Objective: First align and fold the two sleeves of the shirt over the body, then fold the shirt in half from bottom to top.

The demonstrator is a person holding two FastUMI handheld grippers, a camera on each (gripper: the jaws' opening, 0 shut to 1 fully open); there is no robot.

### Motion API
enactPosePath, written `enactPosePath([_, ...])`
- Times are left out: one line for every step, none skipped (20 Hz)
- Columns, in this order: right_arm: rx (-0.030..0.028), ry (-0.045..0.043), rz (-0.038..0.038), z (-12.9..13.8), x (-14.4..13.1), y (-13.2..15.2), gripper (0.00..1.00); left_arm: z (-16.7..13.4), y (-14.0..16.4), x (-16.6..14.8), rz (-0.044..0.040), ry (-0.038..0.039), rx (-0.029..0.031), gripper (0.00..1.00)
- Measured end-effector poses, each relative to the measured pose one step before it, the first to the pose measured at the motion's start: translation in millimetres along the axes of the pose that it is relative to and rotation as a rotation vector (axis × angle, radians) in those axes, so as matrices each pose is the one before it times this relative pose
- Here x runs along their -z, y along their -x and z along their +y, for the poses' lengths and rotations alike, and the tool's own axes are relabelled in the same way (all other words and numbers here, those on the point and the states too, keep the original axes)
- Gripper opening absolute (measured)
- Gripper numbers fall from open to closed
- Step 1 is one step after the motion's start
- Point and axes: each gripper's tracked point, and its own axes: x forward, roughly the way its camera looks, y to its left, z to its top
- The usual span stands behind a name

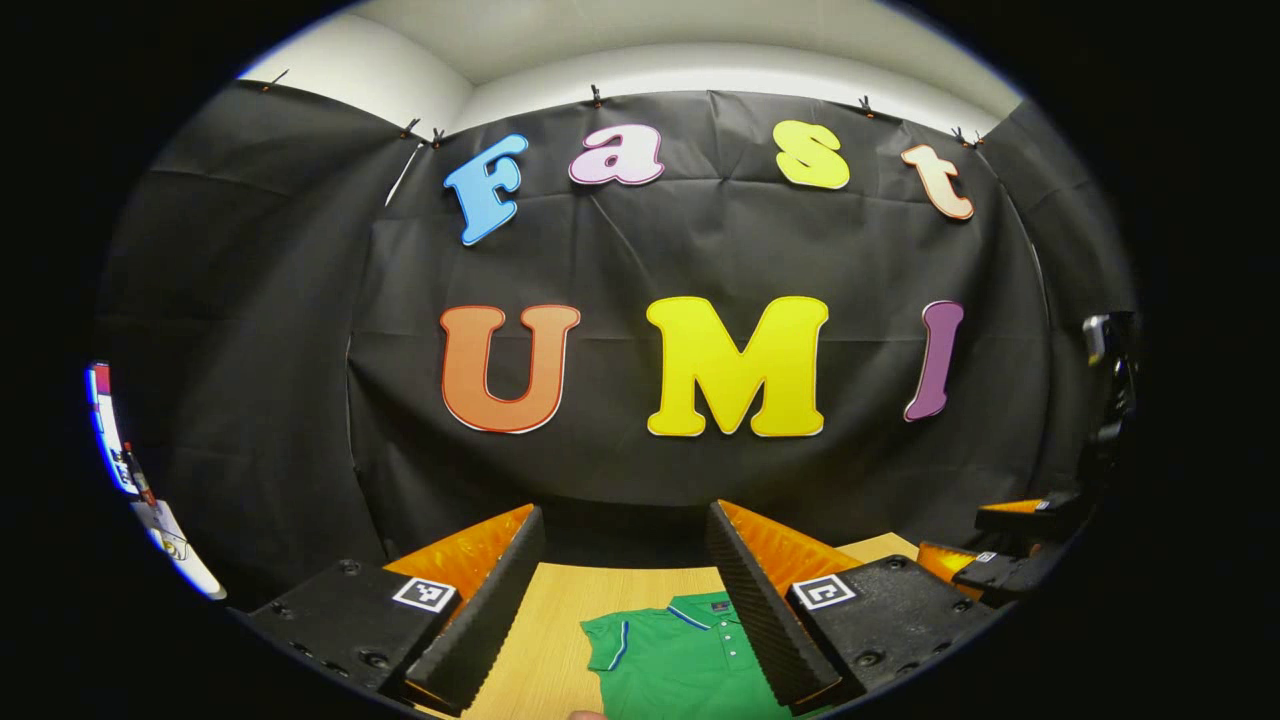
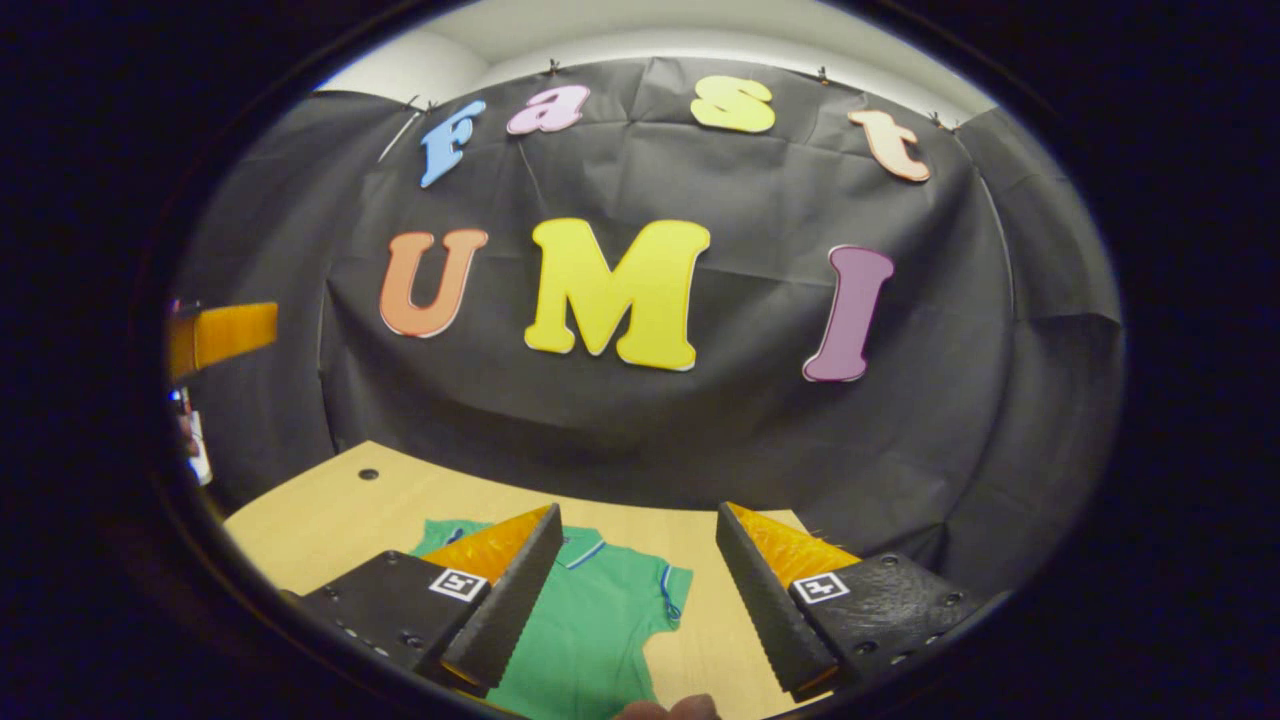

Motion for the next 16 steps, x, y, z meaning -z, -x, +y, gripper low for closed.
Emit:
enactPosePath([-0.00327, 0.00943, 0.03009, -3.33, 14.01, -14.6, 0.95, 0.54, -5.63, 2.05, 0.00555, -0.00329, -0.00907, 1.0])
enactPosePath([-0.01024, -0.00047, 0.0426, -2.08, 16.04, -17.21, 0.95, -0.01, -3.94, 3.13, 0.00815, -0.00155, -0.00693, 1.0])
enactPosePath([-0.01671, -0.01051, 0.03799, -1.48, 14.22, -15.04, 0.96, -0.24, -4.78, 2.67, 0.00838, -0.00296, -0.00647, 1.0])
enactPosePath([-0.01249, -0.00632, 0.03908, -3.12, 14.87, -17.87, 0.94, -0.55, -4.73, 1.96, 0.00583, -0.00419, -0.00755, 1.0])
enactPosePath([-0.00618, 0.00114, 0.04391, -3.92, 16.26, -18.21, 0.96, 0.04, -4.65, 1.19, 0.00326, -0.00632, -0.00867, 1.0])
enactPosePath([-0.00408, -0.00198, 0.03748, -1.95, 14.55, -19.66, 0.96, 2.23, -4.51, 1.34, 0.00104, -0.00481, -0.01311, 1.0])
enactPosePath([-0.00456, -0.00767, 0.04355, -3.54, 14.81, -17.04, 0.95, 0.62, -3.76, 0.45, 0.00134, -0.001, -0.00747, 1.0])
enactPosePath([0.00247, -0.00203, 0.0388, -5.91, 16.37, -16.13, 0.95, -0.3, -4.0, 2.12, 0.00369, -0.00189, -0.00702, 1.0])
enactPosePath([-0.00143, -0.00697, 0.02942, -2.99, 10.74, -14.64, 0.95, -0.4, -3.88, 2.25, 0.00608, -0.00347, -0.0065, 1.0])
enactPosePath([-0.00138, -0.00905, 0.02709, -3.43, 7.19, -17.67, 0.95, -0.22, -3.4, 2.72, 0.00549, -0.00442, -0.00539, 1.0])
enactPosePath([0.0022, -0.00315, 0.0276, -3.04, 6.94, -14.42, 0.96, 0.23, -3.26, 1.93, 0.00652, -0.00526, -0.00621, 1.0])
enactPosePath([-0.00152, -0.00536, 0.01876, -2.47, 6.65, -14.6, 0.95, -0.73, -2.15, 1.8, 0.00484, -0.00156, -0.00175, 1.0])
enactPosePath([0.00475, 0.00821, 0.0151, -2.83, 3.25, -12.83, 0.96, -1.58, -2.86, 0.54, 0.00194, -0.00115, -0.00113, 1.0])
enactPosePath([0.00002, 0.00459, 0.01766, -2.87, 5.39, -11.97, 0.94, -1.11, -3.04, 2.63, 0.00086, -0.00195, -0.00199, 0.98])
enactPosePath([-0.00834, -0.0018, 0.02616, 0.19, 6.41, -9.49, 0.95, -2.39, -3.47, 1.14, 0.00297, -0.00683, 0.0025, 0.98])
enactPosePath([-0.01597, -0.00502, 0.02366, 3.32, 6.69, -10.38, 0.96, -1.23, -0.46, 2.21, 0.00578, -0.01071, -0.00002, 1.0])
